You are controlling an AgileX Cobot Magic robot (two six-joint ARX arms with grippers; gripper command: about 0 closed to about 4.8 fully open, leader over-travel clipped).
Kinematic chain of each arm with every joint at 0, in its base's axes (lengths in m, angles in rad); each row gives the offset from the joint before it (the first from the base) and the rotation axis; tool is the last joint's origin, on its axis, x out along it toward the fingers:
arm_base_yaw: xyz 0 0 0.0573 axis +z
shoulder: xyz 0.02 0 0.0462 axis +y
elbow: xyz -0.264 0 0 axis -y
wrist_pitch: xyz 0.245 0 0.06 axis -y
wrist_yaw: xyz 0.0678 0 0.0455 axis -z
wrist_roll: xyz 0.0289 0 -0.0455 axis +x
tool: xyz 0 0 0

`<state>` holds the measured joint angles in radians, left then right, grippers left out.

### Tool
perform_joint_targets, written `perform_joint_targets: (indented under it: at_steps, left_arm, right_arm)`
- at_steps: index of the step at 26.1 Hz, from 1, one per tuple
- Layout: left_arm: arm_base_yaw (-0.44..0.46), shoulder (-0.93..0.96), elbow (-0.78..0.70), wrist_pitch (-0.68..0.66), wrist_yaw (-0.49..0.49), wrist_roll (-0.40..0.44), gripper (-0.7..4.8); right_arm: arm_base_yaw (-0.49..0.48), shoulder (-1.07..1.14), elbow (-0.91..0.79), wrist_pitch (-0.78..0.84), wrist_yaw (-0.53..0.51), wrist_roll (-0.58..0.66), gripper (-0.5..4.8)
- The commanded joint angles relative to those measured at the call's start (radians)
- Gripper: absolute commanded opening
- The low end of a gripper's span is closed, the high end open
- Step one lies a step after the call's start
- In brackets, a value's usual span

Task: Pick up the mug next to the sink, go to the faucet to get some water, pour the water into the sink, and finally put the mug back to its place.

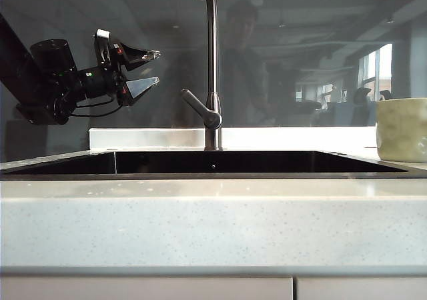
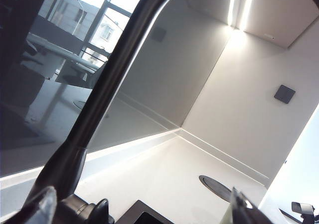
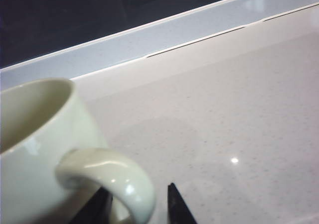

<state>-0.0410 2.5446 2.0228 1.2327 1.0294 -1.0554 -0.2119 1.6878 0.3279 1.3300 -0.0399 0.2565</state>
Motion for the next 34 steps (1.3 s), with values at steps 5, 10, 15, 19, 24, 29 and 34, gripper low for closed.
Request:
perform_joint_targets:
  at_steps: [5, 10, 15, 19, 24, 29, 34]
  left_arm:
    - [0.002, -0.007, 0.006, 0.010, 0.004, 0.001, 4.79]
    - [0.002, -0.007, 0.006, 0.010, 0.004, 0.001, 4.79]
    - [0.002, -0.007, 0.006, 0.010, 0.004, 0.001, 4.79]
    - [0.002, -0.007, 0.006, 0.010, 0.005, 0.001, 4.79]
    - [0.002, -0.007, 0.006, 0.010, 0.004, 0.001, 4.79]
    - [0.002, -0.007, 0.006, 0.010, 0.004, 0.001, 4.79]
    - [0.002, -0.007, 0.006, 0.010, 0.004, 0.001, 4.79]
  right_arm:
    - [0.000, -0.020, -0.008, 0.047, -0.071, 0.032, 1.60]
    - [0.000, -0.080, -0.054, 0.053, -0.067, 0.032, 1.76]
    - [-0.001, -0.143, -0.114, 0.051, -0.061, 0.032, 2.30]
    - [-0.001, -0.177, -0.151, 0.051, -0.044, 0.032, 2.30]
    - [0.000, -0.260, -0.212, 0.052, -0.046, 0.089, 1.96]
    - [0.000, -0.367, -0.268, 0.051, -0.136, 0.138, -0.01]
    - [0.000, -0.460, -0.303, 0.024, -0.226, 0.218, -0.03]
